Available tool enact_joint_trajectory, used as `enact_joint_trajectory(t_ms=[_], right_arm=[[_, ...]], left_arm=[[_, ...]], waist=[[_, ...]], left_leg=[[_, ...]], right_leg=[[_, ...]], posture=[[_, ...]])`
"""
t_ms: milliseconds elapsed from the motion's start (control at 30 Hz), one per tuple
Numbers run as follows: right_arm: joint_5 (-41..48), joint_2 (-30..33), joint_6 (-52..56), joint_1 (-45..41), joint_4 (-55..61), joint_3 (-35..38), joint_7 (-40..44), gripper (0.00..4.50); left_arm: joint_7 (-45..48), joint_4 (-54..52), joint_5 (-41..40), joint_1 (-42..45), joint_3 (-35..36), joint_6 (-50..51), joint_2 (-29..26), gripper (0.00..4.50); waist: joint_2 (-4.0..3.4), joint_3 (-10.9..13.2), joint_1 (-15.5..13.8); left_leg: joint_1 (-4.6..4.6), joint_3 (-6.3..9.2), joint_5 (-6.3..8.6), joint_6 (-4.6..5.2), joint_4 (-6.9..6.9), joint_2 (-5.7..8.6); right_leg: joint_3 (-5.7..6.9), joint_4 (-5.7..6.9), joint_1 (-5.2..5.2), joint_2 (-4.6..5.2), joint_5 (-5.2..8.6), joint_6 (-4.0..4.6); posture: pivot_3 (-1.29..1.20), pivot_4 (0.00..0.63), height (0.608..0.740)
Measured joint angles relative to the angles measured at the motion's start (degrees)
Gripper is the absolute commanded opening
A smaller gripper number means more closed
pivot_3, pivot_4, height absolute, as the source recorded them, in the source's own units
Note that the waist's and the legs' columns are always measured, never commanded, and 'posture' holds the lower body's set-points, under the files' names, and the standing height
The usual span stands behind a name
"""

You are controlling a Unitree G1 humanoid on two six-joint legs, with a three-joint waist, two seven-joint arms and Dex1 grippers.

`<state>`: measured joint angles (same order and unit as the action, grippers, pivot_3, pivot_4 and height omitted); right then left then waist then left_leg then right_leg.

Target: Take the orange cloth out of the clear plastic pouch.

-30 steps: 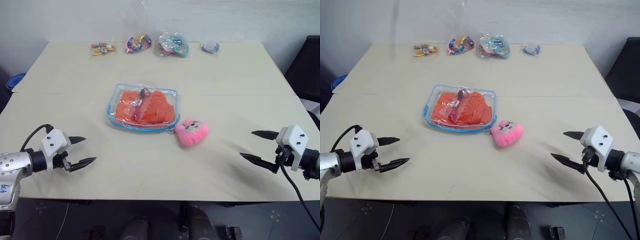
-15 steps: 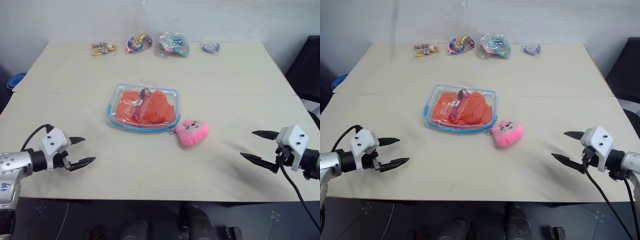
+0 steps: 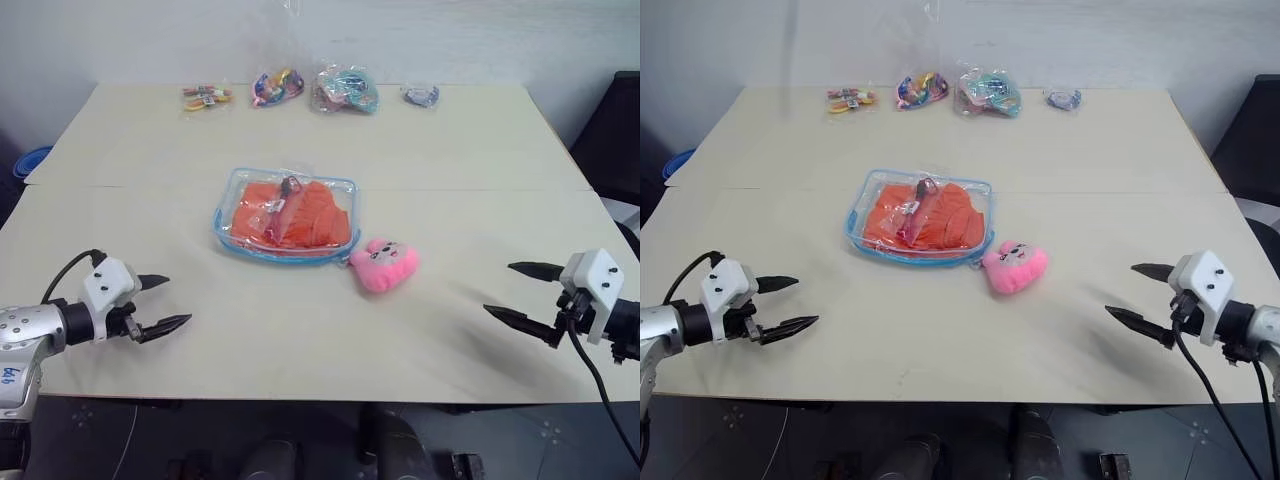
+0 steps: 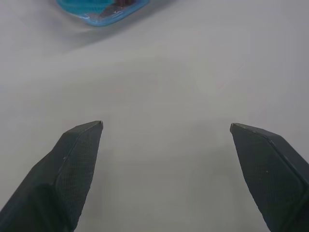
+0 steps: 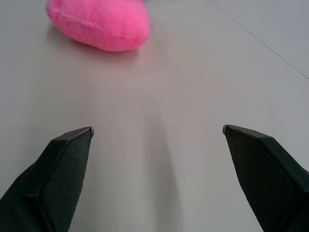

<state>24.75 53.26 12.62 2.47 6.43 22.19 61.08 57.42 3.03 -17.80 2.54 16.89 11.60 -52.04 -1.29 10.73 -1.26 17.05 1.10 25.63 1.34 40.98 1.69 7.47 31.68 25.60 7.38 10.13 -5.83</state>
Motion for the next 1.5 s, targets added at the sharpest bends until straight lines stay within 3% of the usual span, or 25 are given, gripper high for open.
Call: enact_joint_trajectory(t_ms=[200, 367, 500, 733, 967, 1233, 1333, 1500], right_arm=[[3.6, -2.6, 4.3, 0.9, 8.8, 0.5, -3.4, 4.50], [12.9, -5.8, 12.4, -1.5, 22.2, 0.5, -9.9, 4.50], [17.2, -7.2, 16.8, -3.5, 30.2, -2.5, -15.3, 4.50], [17.9, -7.9, 19.2, -6.6, 37.9, -6.9, -21.1, 4.50], [16.9, -7.7, 20.2, -6.6, 38.5, -6.9, -24.2, 4.50], [15.2, -7.7, 20.2, -6.1, 38.5, -6.9, -24.7, 4.50], [14.7, -7.7, 20.2, -6.3, 38.5, -6.9, -24.8, 4.50], [14.5, -7.7, 20.2, -6.3, 38.5, -6.9, -24.8, 4.50]], left_arm=[[-7.1, -9.7, -8.1, 4.9, 1.1, 15.0, 4.2, 4.49], [-17.3, -20.4, -17.0, 16.3, 0.6, 31.5, 7.6, 4.49], [-27.6, -19.4, -14.2, 30.3, -7.7, 41.6, 11.8, 4.49], [-32.4, -3.9, -1.4, 43.2, -24.7, 39.3, 20.5, 4.49], [-35.7, 11.4, 7.2, 50.4, -27.2, 33.2, 26.6, 4.49], [-36.4, 18.6, 11.8, 52.0, -27.5, 31.5, 30.7, 4.49], [-37.1, 21.0, 12.4, 52.7, -26.7, 31.6, 31.8, 3.87], [-38.5, 22.8, 12.8, 53.0, -24.8, 31.6, 32.4, 2.22]], waist=[[0.01, 0.0, -0.2], [0.01, 0.0, -0.2], [0.04, 0.0, -0.4], [0.06, 0.0, -0.2], [0.09, 0.0, -0.3], [0.11, 0.0, -0.3], [0.11, 0.0, -0.3], [0.11, 0.0, -0.3]], left_leg=[[-0.02, 0.04, 0.00, 0.00, 0.08, 0.00], [-0.06, 0.14, 0.02, -0.05, 0.08, 0.03], [-0.06, 0.07, 0.02, -0.04, 0.13, 0.42], [-0.06, -0.17, 0.01, -0.04, 0.13, 0.39], [-0.03, -0.25, 0.00, -0.04, 0.18, 0.38], [-0.01, -0.25, -0.01, -0.02, 0.21, 0.39], [-0.01, -0.25, -0.01, -0.01, 0.21, 0.39], [-0.03, -0.23, -0.01, -0.01, 0.22, 0.38]], right_leg=[[0.02, 0.04, 0.03, 0.04, -0.02, -0.02], [-0.20, 0.13, 0.02, -0.02, -0.03, -0.03], [-0.28, 0.18, -0.01, -0.05, -0.04, -0.05], [-0.29, 0.08, 0.10, -0.23, -0.04, -0.06], [-0.30, 0.07, 0.12, -0.27, -0.05, -0.07], [-0.30, 0.08, 0.12, -0.26, -0.07, -0.10], [-0.30, 0.08, 0.12, -0.25, -0.07, -0.10], [-0.29, 0.08, 0.12, -0.25, -0.07, -0.11]], posture=[[0.00, 0.150, 0.740], [0.00, 0.150, 0.740], [0.00, 0.150, 0.740], [0.00, 0.150, 0.740], [0.00, 0.150, 0.740], [0.00, 0.150, 0.740], [0.00, 0.150, 0.740], [0.00, 0.150, 0.740]])
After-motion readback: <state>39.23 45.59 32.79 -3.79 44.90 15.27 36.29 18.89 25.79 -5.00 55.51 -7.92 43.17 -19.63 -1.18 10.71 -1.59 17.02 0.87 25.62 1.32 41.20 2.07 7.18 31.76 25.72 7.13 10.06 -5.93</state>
